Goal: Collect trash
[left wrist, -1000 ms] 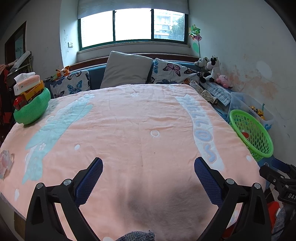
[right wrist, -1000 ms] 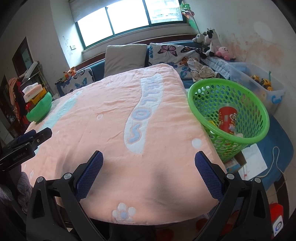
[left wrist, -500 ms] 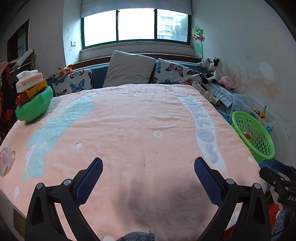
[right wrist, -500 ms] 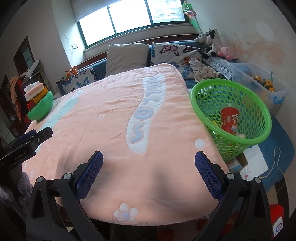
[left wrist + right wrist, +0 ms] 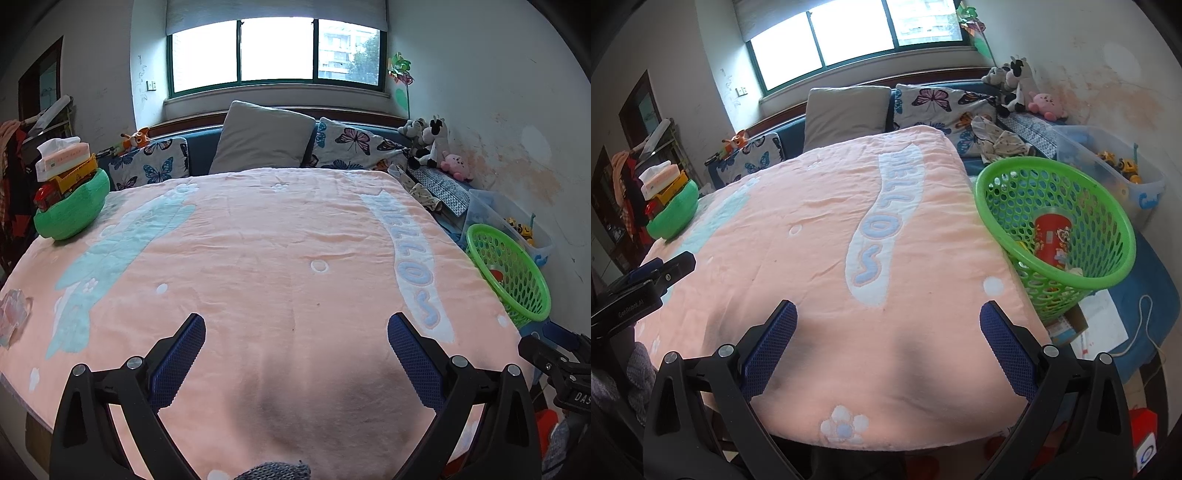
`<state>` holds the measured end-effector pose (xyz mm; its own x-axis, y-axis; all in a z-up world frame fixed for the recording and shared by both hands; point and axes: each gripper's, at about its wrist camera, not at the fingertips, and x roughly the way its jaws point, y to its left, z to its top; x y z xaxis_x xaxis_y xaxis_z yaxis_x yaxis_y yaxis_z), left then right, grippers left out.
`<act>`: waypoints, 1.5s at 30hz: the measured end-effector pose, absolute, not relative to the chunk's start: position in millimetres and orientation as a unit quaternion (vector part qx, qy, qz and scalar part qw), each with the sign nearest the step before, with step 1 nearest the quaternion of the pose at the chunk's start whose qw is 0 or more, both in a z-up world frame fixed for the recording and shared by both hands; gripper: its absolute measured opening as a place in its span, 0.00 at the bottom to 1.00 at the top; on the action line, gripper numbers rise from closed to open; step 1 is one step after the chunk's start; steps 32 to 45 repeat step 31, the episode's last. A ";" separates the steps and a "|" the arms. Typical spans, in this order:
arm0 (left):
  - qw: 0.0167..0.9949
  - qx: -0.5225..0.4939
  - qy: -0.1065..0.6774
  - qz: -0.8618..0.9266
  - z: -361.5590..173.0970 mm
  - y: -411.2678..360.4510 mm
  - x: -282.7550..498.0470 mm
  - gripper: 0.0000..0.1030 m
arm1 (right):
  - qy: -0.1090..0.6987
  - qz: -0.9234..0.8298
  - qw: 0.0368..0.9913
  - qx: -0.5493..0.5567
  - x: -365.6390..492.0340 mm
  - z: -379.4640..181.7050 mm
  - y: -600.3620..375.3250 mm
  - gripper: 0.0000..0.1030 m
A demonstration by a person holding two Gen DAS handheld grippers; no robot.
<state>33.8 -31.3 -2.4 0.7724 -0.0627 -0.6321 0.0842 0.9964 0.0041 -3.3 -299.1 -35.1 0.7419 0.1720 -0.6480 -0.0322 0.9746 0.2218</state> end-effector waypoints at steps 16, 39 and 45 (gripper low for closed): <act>0.941 0.013 0.335 -0.032 -1.9 -30.6 33.2 0.93 | 0.355 0.060 0.928 0.096 -0.7 -34.8 -299.7 0.96; 0.941 0.015 0.337 -0.027 -3.5 -28.7 35.4 0.93 | 0.355 0.066 0.928 0.094 1.4 -34.9 -296.8 0.96; 0.941 0.015 0.337 -0.027 -3.5 -28.7 35.4 0.93 | 0.355 0.066 0.928 0.094 1.4 -34.9 -296.8 0.96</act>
